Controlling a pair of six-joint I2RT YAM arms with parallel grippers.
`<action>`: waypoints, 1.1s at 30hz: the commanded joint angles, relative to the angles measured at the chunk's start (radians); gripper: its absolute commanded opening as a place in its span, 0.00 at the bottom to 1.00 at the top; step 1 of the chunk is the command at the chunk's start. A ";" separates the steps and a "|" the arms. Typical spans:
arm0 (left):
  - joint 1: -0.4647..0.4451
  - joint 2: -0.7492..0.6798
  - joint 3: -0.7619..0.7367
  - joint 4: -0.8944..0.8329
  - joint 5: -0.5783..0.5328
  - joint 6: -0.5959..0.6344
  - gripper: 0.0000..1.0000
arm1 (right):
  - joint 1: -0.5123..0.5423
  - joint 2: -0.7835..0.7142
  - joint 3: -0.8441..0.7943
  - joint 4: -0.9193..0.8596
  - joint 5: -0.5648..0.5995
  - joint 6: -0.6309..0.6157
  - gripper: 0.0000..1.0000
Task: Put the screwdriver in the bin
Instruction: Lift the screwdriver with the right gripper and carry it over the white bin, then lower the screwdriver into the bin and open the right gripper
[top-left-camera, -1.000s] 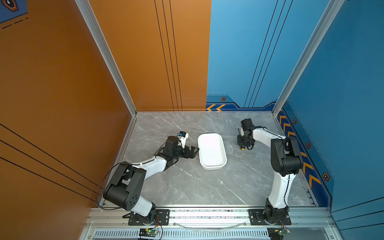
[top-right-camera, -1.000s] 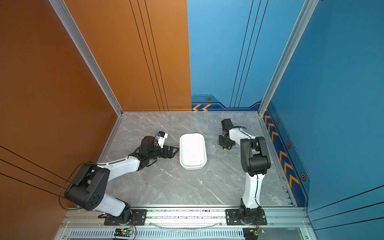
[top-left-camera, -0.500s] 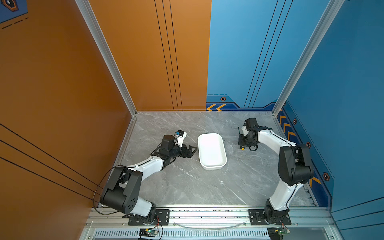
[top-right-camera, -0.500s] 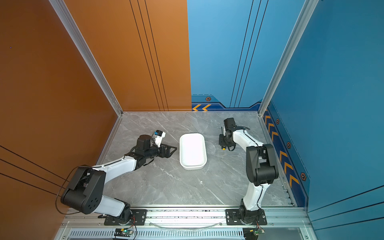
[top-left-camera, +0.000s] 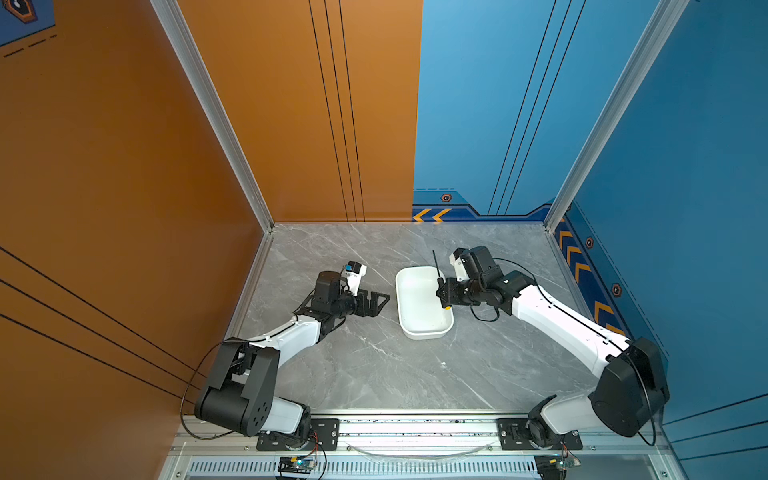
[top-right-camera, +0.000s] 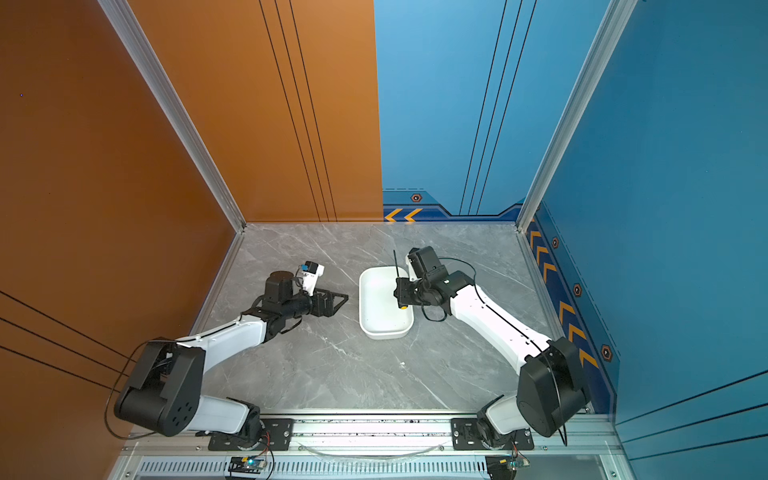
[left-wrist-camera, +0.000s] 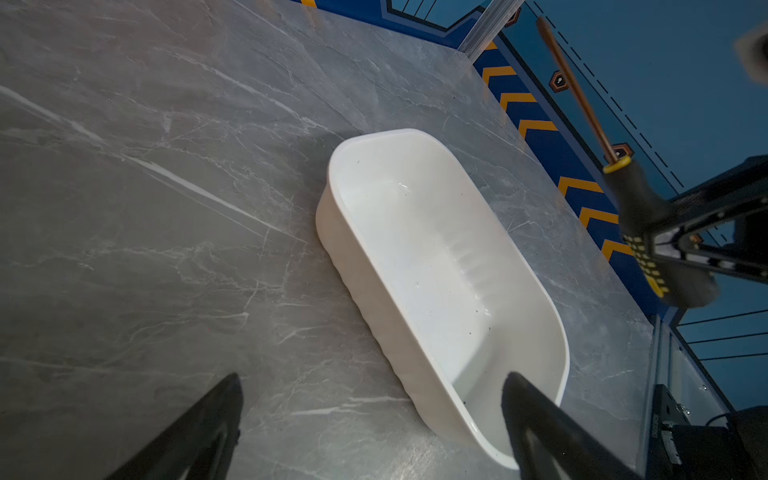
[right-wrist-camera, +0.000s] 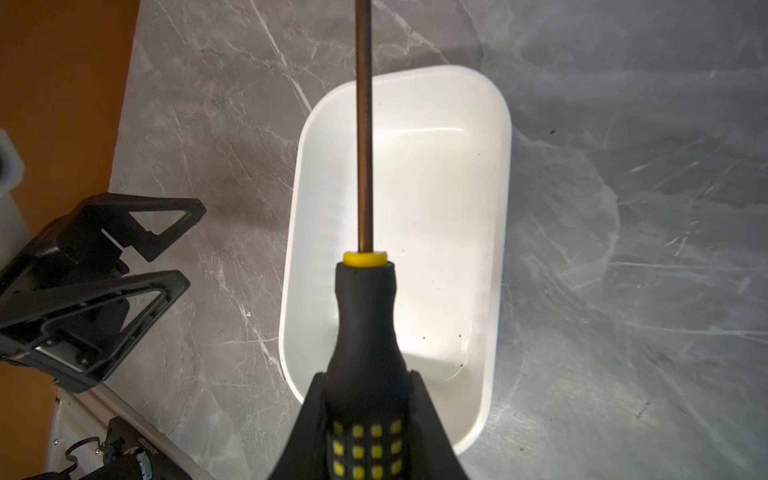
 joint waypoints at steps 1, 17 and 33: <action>0.008 -0.019 -0.015 -0.012 0.017 0.001 0.98 | 0.037 0.065 -0.011 0.041 0.061 0.084 0.00; 0.008 -0.034 -0.037 -0.016 -0.003 0.054 0.98 | 0.103 0.291 0.045 0.069 0.105 0.176 0.00; 0.008 -0.010 -0.034 -0.015 0.004 0.064 0.98 | 0.129 0.467 0.152 0.038 0.184 0.157 0.06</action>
